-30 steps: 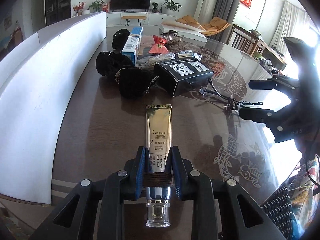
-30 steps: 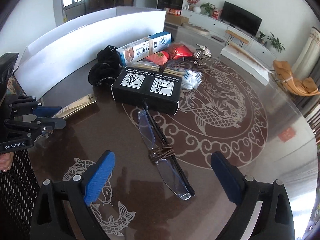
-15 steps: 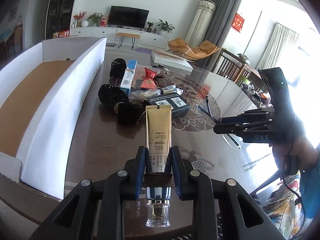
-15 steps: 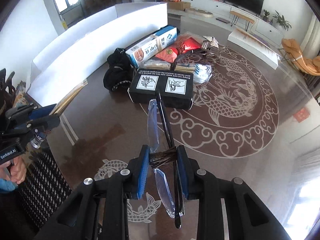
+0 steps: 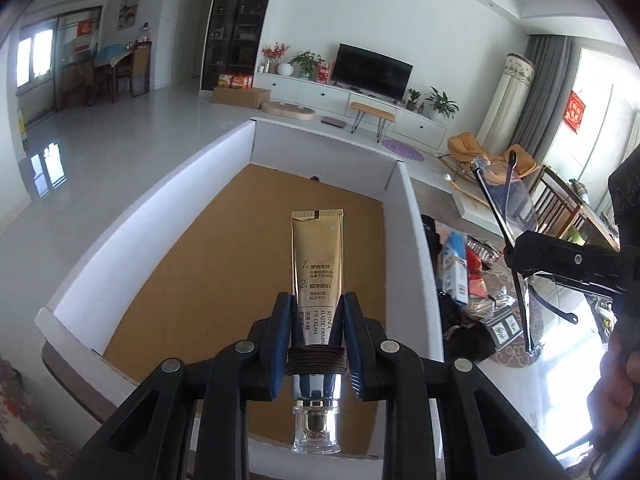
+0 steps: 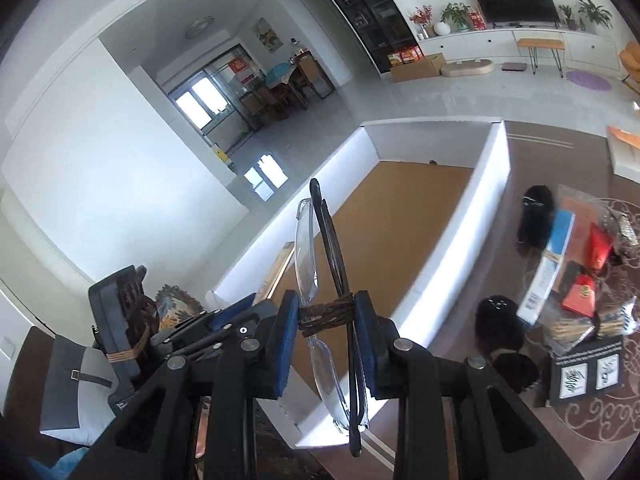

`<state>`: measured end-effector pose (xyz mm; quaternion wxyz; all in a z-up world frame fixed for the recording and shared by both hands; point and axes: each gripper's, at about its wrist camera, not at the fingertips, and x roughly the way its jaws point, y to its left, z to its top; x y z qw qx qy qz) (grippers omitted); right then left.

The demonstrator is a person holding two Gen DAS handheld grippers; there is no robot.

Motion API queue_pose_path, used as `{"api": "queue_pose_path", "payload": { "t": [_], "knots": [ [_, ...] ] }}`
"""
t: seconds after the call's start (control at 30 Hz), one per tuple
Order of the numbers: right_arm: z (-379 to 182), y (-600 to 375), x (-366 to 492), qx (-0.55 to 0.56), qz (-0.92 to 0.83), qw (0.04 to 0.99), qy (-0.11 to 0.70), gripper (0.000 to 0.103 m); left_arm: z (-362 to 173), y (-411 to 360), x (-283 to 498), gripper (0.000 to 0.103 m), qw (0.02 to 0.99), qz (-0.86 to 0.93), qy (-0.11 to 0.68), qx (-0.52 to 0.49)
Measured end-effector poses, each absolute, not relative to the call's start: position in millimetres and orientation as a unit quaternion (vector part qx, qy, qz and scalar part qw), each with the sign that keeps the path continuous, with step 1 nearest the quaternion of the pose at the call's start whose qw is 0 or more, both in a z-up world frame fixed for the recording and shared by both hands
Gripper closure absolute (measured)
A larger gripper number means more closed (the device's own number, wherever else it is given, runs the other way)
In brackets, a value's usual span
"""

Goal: Organize objects
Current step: 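Carry the tube and glasses into the white bin and release both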

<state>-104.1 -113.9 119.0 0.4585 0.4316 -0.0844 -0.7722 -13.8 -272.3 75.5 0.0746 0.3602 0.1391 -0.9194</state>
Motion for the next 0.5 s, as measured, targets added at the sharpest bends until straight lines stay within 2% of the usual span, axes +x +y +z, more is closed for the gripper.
{"api": "queue_pose_path", "payload": {
  "t": [0.27,0.37,0.43,0.47,0.5],
  "knots": [
    [85,-175,-110,0.453,-0.759,0.463,-0.066,0.074,46,-311,-25,0.078,0.117,-0.906,0.130,0.387],
    [74,-188,-109,0.461,-0.768,0.443,-0.036,0.066,31,-317,-37,0.075,0.149,-0.892,0.115,0.410],
    [71,-185,-108,0.454,-0.780,0.430,-0.027,0.035,21,-323,-46,0.050,0.163,-0.879,0.116,0.433],
    [73,-181,-106,0.443,-0.789,0.425,-0.025,0.032,20,-325,-45,0.035,0.170,-0.877,0.119,0.432],
    [74,-173,-104,0.433,-0.797,0.420,-0.021,0.032,21,-325,-40,0.033,0.176,-0.880,0.122,0.423]
  ]
}}
